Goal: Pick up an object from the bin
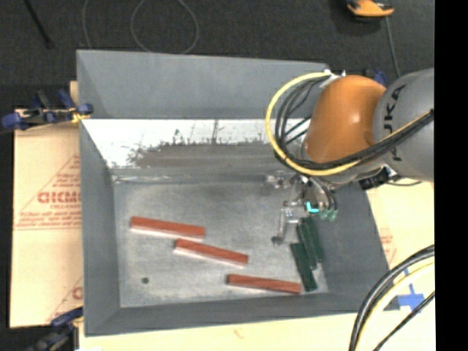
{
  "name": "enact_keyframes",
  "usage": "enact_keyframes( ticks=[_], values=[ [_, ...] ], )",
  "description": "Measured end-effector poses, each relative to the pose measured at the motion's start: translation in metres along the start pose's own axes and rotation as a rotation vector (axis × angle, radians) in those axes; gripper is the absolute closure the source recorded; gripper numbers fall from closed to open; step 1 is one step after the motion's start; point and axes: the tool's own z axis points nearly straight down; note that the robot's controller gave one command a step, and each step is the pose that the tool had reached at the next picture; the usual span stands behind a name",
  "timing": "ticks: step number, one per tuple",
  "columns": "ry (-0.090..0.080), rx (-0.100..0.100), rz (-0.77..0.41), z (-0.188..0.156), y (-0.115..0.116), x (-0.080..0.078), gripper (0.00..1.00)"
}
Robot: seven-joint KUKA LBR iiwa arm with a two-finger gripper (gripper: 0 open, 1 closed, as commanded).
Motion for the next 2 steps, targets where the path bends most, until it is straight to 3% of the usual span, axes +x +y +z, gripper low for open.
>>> enact_keyframes(
  ticks=[1, 2],
  values=[
    [-0.001, -0.003, -0.037, 0.099, 0.094, 0.008, 0.00],
    [-0.006, -0.005, 0.009, 0.064, 0.150, 0.035, 0.00]
  ],
)
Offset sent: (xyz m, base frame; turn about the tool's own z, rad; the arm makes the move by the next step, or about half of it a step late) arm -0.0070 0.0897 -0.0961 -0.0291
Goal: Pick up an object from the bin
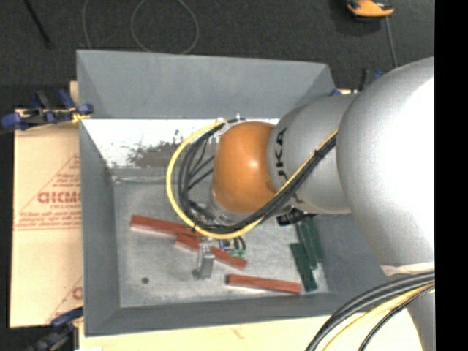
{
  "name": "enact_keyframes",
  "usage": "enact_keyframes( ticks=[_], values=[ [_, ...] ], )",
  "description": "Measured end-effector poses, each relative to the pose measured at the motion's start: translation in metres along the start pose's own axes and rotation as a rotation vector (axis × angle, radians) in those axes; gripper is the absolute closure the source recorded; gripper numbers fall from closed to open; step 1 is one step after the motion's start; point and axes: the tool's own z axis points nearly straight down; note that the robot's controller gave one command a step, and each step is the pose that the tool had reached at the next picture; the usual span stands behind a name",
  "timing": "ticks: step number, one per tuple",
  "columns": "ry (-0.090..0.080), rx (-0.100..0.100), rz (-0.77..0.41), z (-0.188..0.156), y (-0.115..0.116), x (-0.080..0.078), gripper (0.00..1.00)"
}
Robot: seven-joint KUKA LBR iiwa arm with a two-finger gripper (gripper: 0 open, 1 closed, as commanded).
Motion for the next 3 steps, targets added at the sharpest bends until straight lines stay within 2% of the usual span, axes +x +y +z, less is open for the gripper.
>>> enact_keyframes(
  ticks=[1, 2, 3],
  values=[
    [-0.002, 0.001, 0.139, -0.001, 0.049, -0.052, 0.00],
    [0.003, 0.003, 0.240, 0.033, 0.052, -0.041, 0.00],
    [0.000, 0.005, 0.236, 0.033, 0.051, -0.042, 0.00]
  ],
)
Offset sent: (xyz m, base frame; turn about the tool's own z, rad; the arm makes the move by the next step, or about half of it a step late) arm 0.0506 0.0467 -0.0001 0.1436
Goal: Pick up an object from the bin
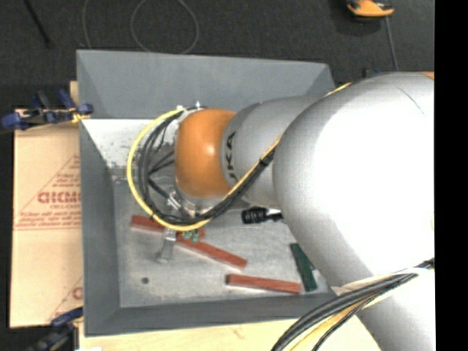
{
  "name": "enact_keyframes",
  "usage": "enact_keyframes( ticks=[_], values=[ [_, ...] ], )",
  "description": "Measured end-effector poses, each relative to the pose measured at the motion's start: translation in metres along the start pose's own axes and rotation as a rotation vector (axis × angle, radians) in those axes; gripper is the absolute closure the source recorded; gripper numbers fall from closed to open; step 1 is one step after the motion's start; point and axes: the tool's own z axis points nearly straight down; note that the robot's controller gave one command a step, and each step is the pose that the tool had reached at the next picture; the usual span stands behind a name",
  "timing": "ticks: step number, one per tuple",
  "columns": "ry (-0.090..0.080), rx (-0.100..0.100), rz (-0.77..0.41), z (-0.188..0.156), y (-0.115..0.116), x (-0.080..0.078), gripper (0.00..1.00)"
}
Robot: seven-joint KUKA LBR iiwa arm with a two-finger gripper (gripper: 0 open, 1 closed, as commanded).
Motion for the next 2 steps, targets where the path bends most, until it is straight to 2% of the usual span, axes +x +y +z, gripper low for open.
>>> enact_keyframes(
  ticks=[1, 2],
  values=[
    [-0.002, 0.000, -0.002, -0.001, 0.000, -0.001, 1.00],
    [-0.004, -0.003, -0.006, -0.039, 0.000, -0.003, 1.00]
  ],
)
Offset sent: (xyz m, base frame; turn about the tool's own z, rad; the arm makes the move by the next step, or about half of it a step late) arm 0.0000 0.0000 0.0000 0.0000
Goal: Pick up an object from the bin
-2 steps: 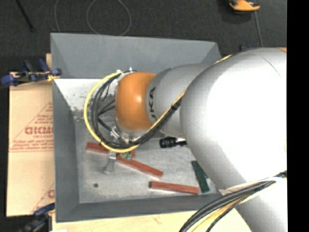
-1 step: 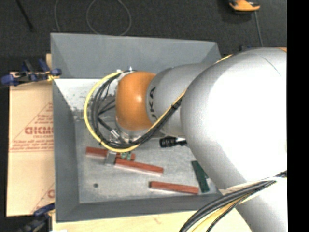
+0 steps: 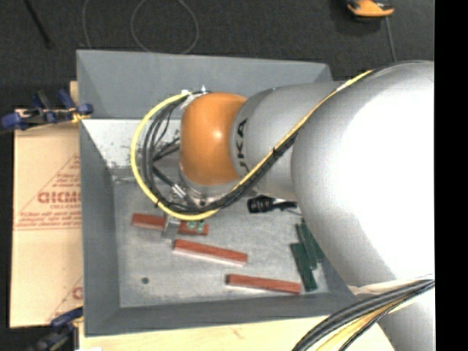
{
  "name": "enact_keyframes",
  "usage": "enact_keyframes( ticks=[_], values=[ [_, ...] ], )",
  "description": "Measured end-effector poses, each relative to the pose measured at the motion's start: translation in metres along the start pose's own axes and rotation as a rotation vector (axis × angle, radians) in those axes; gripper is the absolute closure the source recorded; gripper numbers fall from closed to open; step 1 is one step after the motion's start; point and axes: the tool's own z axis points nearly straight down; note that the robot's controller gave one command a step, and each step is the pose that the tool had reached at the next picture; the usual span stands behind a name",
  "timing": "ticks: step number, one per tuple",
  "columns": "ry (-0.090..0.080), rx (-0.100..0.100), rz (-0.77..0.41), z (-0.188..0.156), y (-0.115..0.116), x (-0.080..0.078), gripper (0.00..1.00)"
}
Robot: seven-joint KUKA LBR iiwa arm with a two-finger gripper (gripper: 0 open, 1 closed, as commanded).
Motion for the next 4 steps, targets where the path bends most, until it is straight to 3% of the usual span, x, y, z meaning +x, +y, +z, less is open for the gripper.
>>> enact_keyframes(
  ticks=[4],
  values=[
    [0.000, -0.001, -0.016, -0.084, 0.001, -0.006, 1.00]
  ],
)
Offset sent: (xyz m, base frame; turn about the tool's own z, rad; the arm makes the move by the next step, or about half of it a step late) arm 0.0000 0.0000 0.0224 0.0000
